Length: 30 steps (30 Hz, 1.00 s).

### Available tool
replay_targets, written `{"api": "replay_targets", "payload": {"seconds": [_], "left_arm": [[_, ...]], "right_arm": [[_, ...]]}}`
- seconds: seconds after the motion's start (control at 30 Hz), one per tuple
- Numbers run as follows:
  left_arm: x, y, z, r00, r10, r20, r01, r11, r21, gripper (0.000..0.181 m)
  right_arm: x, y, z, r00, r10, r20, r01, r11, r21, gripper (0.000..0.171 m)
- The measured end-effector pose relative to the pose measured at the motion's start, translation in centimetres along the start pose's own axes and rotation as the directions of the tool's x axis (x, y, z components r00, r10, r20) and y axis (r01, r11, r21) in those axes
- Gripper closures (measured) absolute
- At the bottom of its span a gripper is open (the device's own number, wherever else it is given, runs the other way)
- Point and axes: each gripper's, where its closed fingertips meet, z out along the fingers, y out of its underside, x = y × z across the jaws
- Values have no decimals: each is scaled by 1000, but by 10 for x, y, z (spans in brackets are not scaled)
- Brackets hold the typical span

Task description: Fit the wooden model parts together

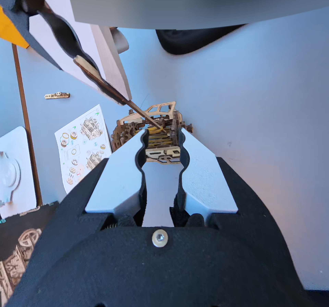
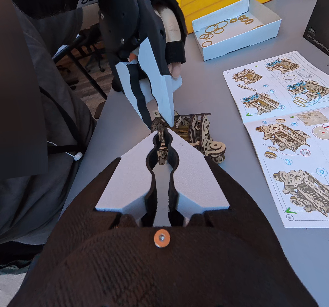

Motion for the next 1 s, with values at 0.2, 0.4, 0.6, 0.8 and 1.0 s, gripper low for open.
{"api": "replay_targets", "payload": {"seconds": [0.2, 0.4, 0.6, 0.8, 1.0], "left_arm": [[5, 0, 1, 989, 96, -114, -100, 994, -32, 149], [3, -5, 3, 970, 173, -173, -180, 983, -28, 152], [6, -9, 11, 961, 186, -202, -194, 981, -18, 153], [6, -13, 15, 972, 121, -203, -123, 992, 3, 154], [10, -15, 18, 977, 78, -199, -74, 997, 28, 156]], "right_arm": [[-3, 2, 2, 1000, -23, 16, 24, 1000, -18, 170], [-3, 3, 2, 999, -24, 23, 25, 1000, -18, 170], [-7, 7, 0, 999, -39, 28, 40, 999, -29, 170], [-13, -2, -7, 1000, -24, 15, 24, 999, 35, 170], [-16, 2, -6, 1000, 14, -4, -13, 998, 68, 170]]}}
